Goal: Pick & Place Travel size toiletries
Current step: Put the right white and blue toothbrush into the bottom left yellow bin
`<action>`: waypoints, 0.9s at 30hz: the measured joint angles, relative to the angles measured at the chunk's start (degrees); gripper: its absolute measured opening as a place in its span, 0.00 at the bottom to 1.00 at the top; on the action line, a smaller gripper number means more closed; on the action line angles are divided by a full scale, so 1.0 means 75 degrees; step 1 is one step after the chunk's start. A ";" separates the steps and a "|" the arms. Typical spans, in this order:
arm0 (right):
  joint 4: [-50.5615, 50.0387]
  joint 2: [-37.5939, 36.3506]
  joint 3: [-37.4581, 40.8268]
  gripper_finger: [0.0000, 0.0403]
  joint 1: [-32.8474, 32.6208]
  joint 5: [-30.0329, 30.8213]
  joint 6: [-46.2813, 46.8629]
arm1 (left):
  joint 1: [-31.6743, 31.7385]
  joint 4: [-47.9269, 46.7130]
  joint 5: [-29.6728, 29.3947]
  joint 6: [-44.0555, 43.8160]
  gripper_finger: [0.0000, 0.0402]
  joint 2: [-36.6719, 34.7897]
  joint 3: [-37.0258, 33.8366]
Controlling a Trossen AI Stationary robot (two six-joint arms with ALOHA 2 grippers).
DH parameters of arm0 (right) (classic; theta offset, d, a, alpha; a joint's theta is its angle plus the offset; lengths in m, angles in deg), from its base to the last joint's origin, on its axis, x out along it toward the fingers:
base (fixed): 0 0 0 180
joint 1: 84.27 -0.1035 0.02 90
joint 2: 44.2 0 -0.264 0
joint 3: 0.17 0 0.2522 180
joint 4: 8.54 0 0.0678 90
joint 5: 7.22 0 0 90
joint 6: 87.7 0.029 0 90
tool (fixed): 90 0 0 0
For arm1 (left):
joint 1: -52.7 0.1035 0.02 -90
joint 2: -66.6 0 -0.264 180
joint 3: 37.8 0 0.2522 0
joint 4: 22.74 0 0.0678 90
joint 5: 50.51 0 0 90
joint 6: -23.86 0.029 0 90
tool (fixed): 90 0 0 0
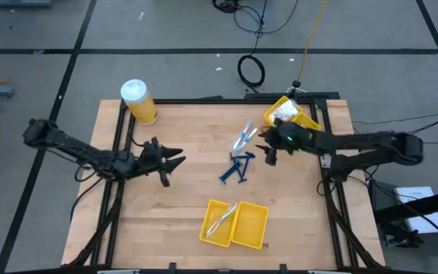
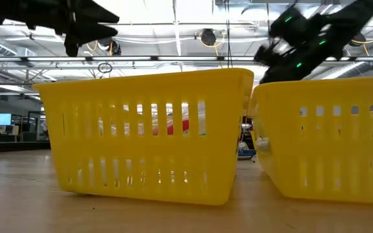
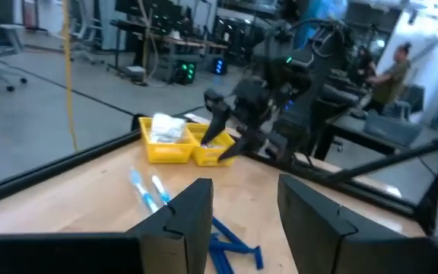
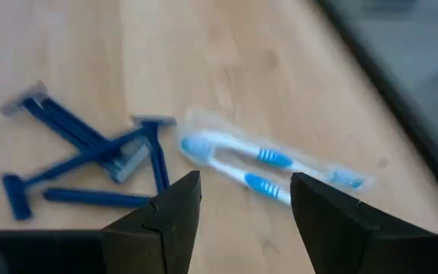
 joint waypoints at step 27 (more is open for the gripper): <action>-0.1992 0.4938 -0.2493 0.44 0.1906 -0.1707 -0.2606 | 0.0272 -0.1493 0.0078 -0.0873 0.37 -0.0014 -0.0204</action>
